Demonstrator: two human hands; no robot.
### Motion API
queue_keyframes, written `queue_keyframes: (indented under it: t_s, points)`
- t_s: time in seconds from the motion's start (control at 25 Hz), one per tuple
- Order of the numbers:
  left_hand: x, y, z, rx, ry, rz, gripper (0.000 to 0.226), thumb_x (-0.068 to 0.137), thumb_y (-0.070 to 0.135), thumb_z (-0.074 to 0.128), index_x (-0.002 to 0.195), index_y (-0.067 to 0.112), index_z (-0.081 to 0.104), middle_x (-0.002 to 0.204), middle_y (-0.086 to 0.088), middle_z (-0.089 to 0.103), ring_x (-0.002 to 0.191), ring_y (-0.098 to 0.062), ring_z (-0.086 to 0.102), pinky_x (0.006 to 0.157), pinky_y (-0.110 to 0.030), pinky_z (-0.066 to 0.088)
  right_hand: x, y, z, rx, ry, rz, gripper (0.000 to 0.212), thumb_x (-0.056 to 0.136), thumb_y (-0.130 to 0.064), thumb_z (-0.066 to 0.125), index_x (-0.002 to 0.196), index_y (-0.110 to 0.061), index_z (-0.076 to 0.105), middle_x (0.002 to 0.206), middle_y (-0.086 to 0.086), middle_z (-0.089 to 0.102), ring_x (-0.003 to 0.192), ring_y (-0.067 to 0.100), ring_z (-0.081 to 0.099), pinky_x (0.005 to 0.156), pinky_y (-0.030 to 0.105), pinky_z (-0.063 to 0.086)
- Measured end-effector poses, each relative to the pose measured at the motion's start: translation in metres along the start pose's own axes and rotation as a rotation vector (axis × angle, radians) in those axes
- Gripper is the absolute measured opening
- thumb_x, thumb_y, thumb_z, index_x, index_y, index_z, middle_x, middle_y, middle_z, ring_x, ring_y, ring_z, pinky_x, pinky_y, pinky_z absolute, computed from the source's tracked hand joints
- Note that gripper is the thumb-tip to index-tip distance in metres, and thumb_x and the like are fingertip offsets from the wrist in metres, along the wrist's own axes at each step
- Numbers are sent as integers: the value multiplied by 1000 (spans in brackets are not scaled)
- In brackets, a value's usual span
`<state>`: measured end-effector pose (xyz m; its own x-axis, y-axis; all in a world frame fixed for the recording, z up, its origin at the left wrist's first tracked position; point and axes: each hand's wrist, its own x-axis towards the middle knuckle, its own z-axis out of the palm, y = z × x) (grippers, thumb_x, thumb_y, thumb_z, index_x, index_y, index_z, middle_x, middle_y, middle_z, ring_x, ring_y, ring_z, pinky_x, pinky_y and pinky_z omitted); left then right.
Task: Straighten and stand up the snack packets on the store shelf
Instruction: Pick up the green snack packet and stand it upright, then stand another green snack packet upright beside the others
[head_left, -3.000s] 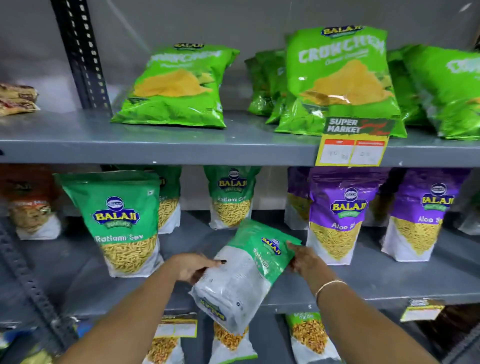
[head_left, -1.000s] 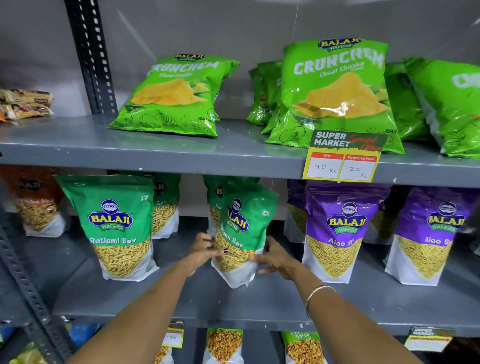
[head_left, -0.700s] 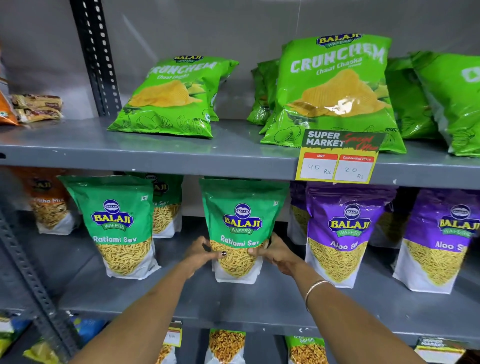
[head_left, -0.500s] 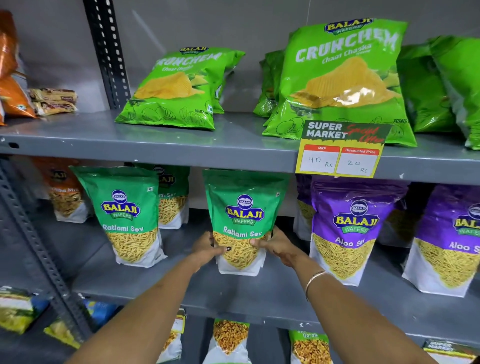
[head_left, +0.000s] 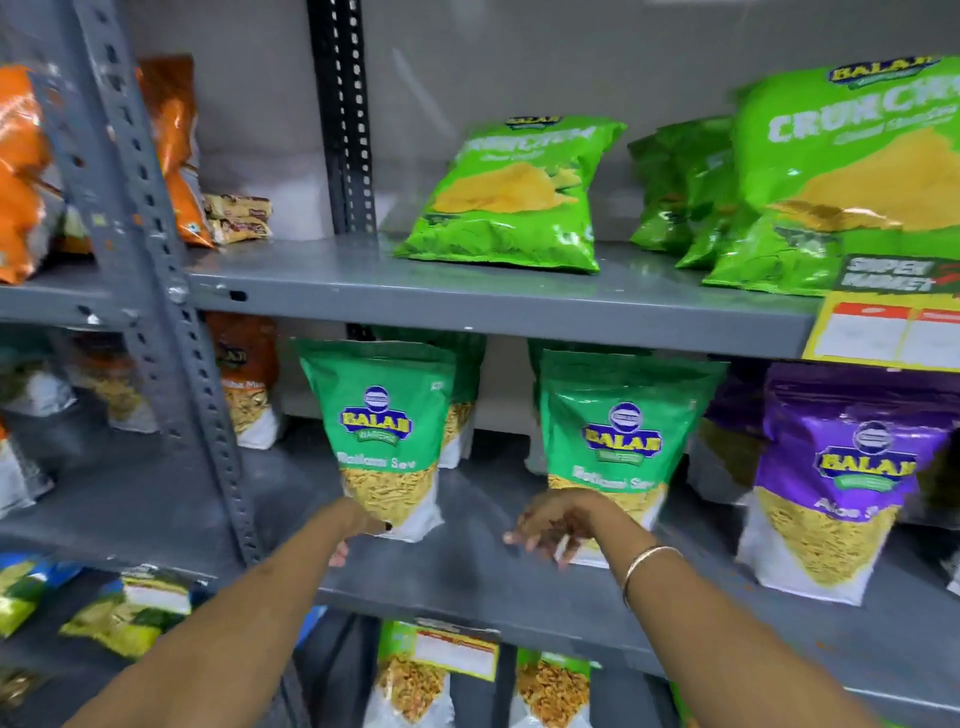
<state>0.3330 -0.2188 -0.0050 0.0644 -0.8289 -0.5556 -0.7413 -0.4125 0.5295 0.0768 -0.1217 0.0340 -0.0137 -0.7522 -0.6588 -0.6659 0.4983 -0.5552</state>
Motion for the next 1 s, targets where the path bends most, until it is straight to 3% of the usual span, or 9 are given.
queue_keyframes:
  t_s: [0.08, 0.16, 0.28, 0.32, 0.4, 0.48, 0.68, 0.8, 1.0]
  points:
    - [29, -20, -27, -94, 103, 162, 82, 75, 26, 76, 139, -1, 33, 138, -19, 48, 121, -33, 53, 96, -40, 46, 28, -34, 31, 156, 182, -101, 68, 85, -28, 67, 141, -11, 32, 133, 9, 49, 113, 21, 58, 87, 32, 48]
    - [51, -27, -40, -188, 86, 381, 95, 72, 15, 78, 146, 2, 20, 154, -14, 28, 139, -29, 34, 110, -39, 35, 45, -64, 59, 349, 292, -211, 93, 83, -22, 69, 151, -6, 8, 160, 4, 16, 144, 22, 26, 111, 34, 34]
    - [73, -30, -44, -275, -23, 545, 74, 72, 5, 76, 136, 3, 38, 144, -14, 45, 131, -26, 44, 101, -30, 40, 60, -92, 82, 552, 358, -330, 78, 81, -6, 70, 144, -4, 25, 153, 12, 34, 132, 24, 44, 105, 28, 44]
    - [76, -30, -43, -302, -63, 576, 64, 72, 3, 75, 129, 4, 46, 138, -16, 53, 126, -27, 50, 99, -32, 43, 61, -95, 87, 602, 362, -352, 70, 82, -2, 68, 141, -4, 32, 148, 13, 42, 116, 19, 56, 90, 16, 51]
    - [78, -33, -39, -325, -95, 603, 46, 72, 4, 75, 114, 7, 56, 128, -17, 61, 119, -29, 57, 102, -42, 46, 58, -100, 97, 640, 387, -358, 59, 84, 2, 64, 137, -4, 39, 141, 16, 50, 83, 1, 56, 51, -1, 47]
    - [74, -38, -37, -329, -85, 611, 37, 73, 8, 75, 103, 14, 56, 123, -16, 64, 116, -29, 58, 102, -42, 46, 56, -99, 105, 662, 446, -339, 55, 85, 2, 64, 135, -2, 43, 139, 19, 52, 74, -4, 50, 39, 0, 41]
    - [50, -55, -36, -240, -115, 588, 54, 73, 16, 76, 119, 4, 49, 129, -15, 59, 114, -23, 56, 90, -28, 41, 34, -91, 125, 635, 501, -275, 59, 83, -3, 67, 136, -4, 40, 139, 17, 51, 82, 4, 54, 41, 4, 44]
    - [37, -67, -37, -128, -46, 574, 59, 72, 23, 78, 120, 3, 50, 130, -15, 60, 119, -28, 55, 100, -36, 44, 23, -85, 137, 602, 499, -263, 61, 82, -9, 69, 136, -6, 40, 141, 13, 51, 103, 15, 49, 53, 13, 41]
    - [20, -77, -37, -96, -44, 566, 63, 71, 22, 79, 123, 2, 50, 131, -17, 58, 120, -30, 55, 103, -40, 44, 15, -80, 148, 582, 496, -276, 59, 82, -9, 69, 135, -6, 44, 140, 12, 53, 106, 17, 50, 55, 11, 37]
